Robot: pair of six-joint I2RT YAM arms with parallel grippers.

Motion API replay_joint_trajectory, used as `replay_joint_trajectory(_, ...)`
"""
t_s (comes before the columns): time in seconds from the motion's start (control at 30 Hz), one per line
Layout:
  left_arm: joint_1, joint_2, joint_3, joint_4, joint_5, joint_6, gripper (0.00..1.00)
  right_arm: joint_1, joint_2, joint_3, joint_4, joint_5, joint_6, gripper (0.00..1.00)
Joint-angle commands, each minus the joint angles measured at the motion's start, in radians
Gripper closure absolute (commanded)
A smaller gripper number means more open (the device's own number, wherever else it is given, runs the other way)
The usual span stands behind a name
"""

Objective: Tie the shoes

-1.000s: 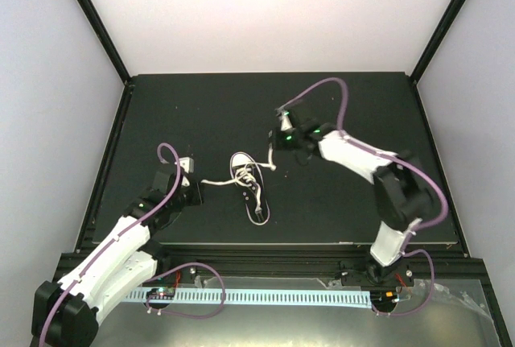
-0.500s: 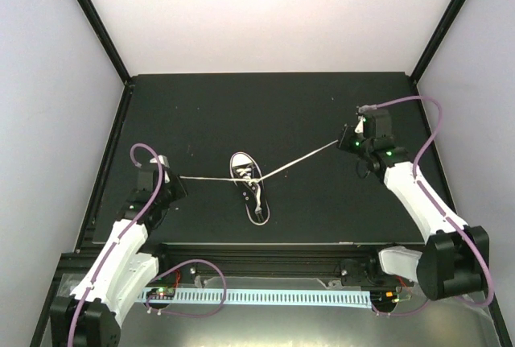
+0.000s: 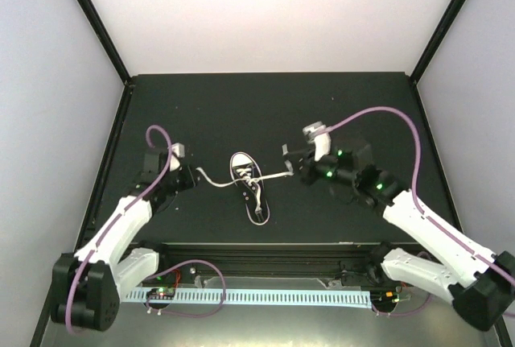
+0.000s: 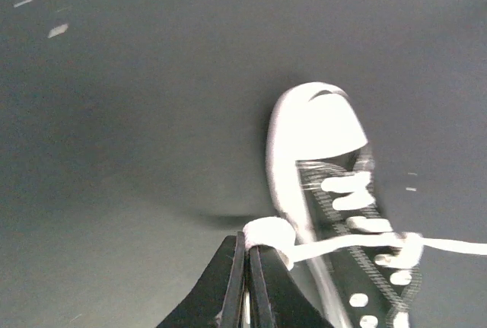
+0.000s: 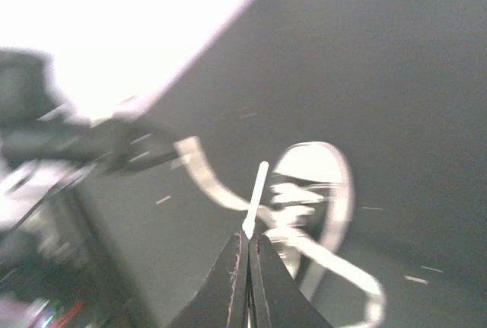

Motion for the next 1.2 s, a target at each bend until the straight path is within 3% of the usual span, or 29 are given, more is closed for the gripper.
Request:
replay_joint_trajectory(0.0, -0.088, 0.071, 0.156, 0.093, 0.148, 0.074, 0.99, 0.324, 0.016, 0.037, 0.099, 0.024, -0.038, 0.98)
replay_joint_trajectory(0.2, -0.233, 0.159, 0.289, 0.122, 0.2, 0.145, 0.99, 0.649, 0.282, 0.135, 0.164, 0.197, -0.046, 0.97)
replay_joint_trajectory(0.23, -0.249, 0.172, 0.301, 0.128, 0.211, 0.149, 0.99, 0.678, 0.335, 0.171, 0.145, 0.236, -0.035, 0.88)
replay_joint_trajectory(0.3, -0.28, 0.183, 0.316, 0.142, 0.232, 0.156, 0.99, 0.714, 0.412, 0.244, 0.076, 0.306, -0.019, 0.56)
replay_joint_trajectory(0.37, -0.296, 0.177, 0.321, 0.149, 0.245, 0.161, 0.98, 0.717, 0.422, 0.266, 0.037, 0.395, 0.014, 0.32)
replay_joint_trajectory(0.43, -0.3, 0.159, 0.316, 0.154, 0.257, 0.177, 0.98, 0.696, 0.376, 0.242, 0.024, 0.473, 0.022, 0.19)
replay_joint_trajectory(0.5, -0.302, 0.14, 0.306, 0.153, 0.273, 0.193, 0.98, 0.638, 0.311, 0.192, 0.032, 0.474, 0.015, 0.13)
replay_joint_trajectory(0.6, -0.306, 0.116, 0.288, 0.155, 0.312, 0.202, 0.99, 0.467, 0.223, 0.113, 0.043, 0.374, -0.004, 0.11)
replay_joint_trajectory(0.8, -0.337, 0.074, 0.268, 0.156, 0.351, 0.224, 0.98, 0.195, 0.13, 0.011, 0.159, -0.111, -0.159, 0.2)
replay_joint_trajectory(1.0, -0.371, 0.056, 0.268, 0.184, 0.384, 0.223, 0.98, 0.091, 0.24, 0.078, 0.166, -0.214, -0.229, 0.22)
replay_joint_trajectory(1.17, -0.39, 0.052, 0.272, 0.175, 0.399, 0.234, 0.98, 0.087, 0.332, 0.109, 0.214, -0.29, -0.235, 0.35)
